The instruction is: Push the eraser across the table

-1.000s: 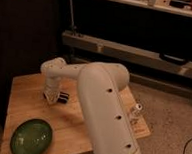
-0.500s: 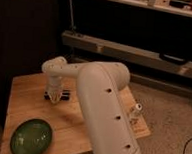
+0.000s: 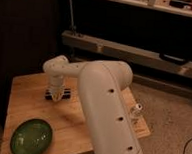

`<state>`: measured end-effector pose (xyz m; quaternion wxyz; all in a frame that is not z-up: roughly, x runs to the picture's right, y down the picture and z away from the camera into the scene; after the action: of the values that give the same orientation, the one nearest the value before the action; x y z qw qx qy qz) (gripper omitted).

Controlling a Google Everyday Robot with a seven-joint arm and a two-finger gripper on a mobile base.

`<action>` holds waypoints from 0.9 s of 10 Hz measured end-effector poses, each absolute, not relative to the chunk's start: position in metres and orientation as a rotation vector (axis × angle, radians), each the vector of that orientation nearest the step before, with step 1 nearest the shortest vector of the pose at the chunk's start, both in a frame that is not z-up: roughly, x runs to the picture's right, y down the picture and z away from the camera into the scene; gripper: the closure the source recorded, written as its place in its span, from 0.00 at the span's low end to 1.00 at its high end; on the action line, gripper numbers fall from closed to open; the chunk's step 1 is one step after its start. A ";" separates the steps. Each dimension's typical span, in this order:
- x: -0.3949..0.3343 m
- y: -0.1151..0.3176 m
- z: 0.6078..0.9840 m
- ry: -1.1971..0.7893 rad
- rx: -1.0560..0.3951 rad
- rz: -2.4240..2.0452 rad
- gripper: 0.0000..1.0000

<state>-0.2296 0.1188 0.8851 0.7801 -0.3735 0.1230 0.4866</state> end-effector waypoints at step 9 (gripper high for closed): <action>-0.332 0.094 0.893 0.106 -0.879 1.105 0.99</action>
<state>-0.3325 0.0941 0.8934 0.7598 -0.4035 0.0485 0.5075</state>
